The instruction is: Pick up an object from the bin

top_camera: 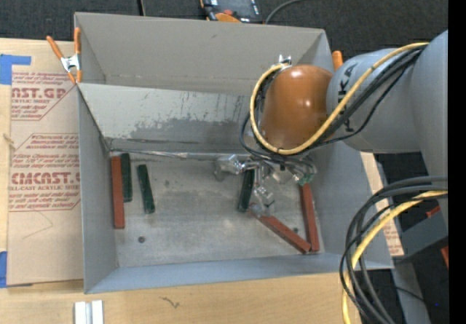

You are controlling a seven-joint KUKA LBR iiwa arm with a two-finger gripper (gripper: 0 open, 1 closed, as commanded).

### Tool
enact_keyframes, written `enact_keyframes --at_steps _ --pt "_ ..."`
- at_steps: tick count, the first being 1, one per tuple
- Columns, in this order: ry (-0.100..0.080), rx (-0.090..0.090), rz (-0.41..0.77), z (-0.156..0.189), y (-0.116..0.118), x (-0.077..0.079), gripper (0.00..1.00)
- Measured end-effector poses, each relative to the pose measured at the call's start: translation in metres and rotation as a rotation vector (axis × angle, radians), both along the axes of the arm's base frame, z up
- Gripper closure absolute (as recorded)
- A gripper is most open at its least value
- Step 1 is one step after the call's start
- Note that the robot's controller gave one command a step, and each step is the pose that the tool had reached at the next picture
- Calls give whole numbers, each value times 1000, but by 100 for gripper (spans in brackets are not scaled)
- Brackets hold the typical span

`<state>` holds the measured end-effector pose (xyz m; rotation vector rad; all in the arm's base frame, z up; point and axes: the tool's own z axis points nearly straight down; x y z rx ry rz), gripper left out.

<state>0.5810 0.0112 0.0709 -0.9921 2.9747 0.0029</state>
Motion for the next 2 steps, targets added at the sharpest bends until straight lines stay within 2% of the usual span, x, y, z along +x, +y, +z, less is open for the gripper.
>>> enact_keyframes --at_steps 1,2 --pt "2 -5 514 5 -58 0 0" --pt "1 -2 514 5 -56 1 100"
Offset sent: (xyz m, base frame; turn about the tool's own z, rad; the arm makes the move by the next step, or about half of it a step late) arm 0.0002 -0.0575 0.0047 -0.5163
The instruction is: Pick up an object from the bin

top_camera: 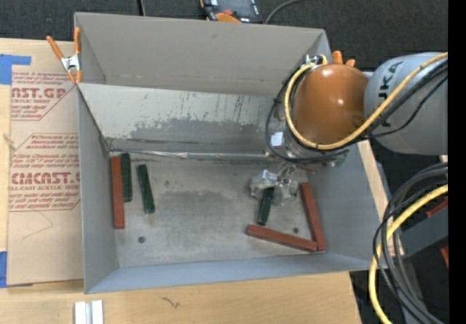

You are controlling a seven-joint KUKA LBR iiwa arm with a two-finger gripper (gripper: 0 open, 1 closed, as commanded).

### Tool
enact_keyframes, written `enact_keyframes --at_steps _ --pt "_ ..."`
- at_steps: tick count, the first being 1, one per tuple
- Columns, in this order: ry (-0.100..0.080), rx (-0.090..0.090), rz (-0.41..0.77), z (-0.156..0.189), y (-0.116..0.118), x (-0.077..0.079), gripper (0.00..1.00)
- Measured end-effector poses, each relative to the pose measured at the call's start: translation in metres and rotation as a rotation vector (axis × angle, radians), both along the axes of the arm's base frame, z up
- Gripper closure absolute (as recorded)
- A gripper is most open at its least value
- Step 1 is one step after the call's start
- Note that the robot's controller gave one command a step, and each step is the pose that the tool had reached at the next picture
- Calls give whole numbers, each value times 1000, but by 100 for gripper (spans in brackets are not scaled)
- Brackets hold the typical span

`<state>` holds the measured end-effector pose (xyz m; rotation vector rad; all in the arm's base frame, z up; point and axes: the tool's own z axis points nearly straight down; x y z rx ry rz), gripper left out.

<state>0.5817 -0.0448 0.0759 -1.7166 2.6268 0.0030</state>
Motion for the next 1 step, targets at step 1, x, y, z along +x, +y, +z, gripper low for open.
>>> enact_keyframes --at_steps 1 --pt "-8 -3 34 158 6 1 100"
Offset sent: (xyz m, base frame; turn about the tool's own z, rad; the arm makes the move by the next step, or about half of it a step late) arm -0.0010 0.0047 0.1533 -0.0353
